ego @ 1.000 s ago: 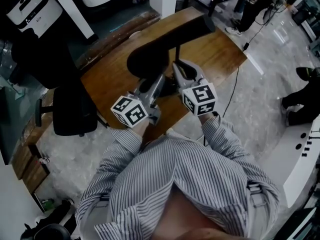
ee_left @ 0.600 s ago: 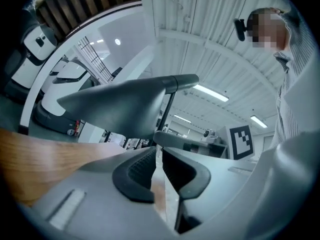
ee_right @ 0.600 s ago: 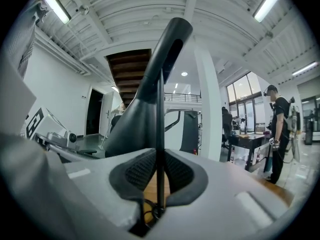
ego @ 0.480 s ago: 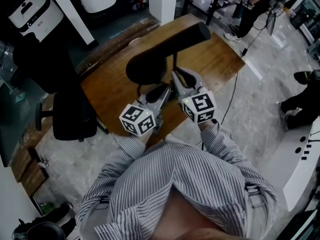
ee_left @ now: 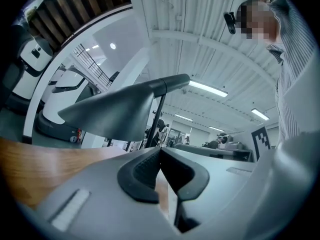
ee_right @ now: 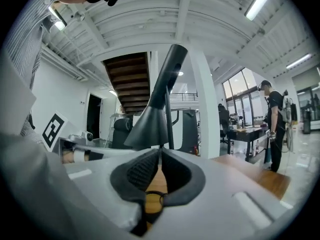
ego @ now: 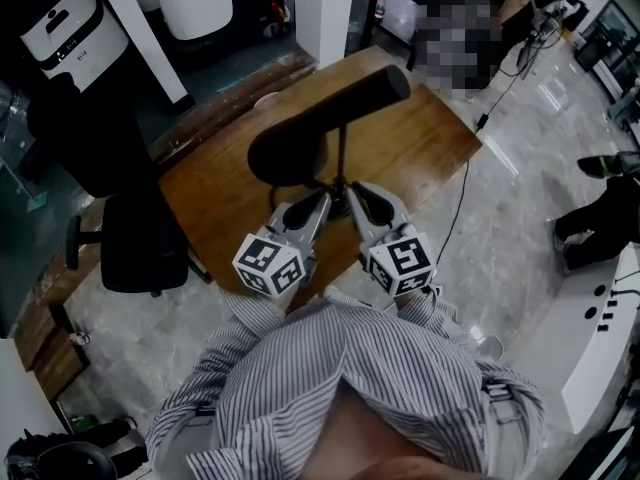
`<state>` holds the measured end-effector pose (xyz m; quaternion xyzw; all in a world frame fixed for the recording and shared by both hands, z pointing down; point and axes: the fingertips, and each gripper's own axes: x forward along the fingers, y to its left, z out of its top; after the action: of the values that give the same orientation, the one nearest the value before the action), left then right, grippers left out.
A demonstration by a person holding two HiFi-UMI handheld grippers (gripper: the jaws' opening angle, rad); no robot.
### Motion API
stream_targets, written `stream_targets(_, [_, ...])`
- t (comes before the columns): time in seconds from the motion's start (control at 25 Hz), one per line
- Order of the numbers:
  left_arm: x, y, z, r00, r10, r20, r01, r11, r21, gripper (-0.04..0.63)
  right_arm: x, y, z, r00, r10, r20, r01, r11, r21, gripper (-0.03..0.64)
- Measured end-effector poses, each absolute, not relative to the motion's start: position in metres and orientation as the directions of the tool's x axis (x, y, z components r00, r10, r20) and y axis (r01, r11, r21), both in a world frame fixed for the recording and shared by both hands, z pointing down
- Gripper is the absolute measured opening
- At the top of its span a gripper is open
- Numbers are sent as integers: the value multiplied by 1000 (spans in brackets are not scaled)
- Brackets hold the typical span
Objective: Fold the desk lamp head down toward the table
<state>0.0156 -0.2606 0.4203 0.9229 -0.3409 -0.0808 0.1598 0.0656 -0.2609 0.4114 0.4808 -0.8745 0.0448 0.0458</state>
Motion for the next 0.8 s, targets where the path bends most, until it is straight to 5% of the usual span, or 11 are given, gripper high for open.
stream_targets(0.8, [19, -248, 419, 750, -661, -31, -610, -709, 353, 3, 67, -249, 427, -552, -819, 158, -834, 542, -105, 2])
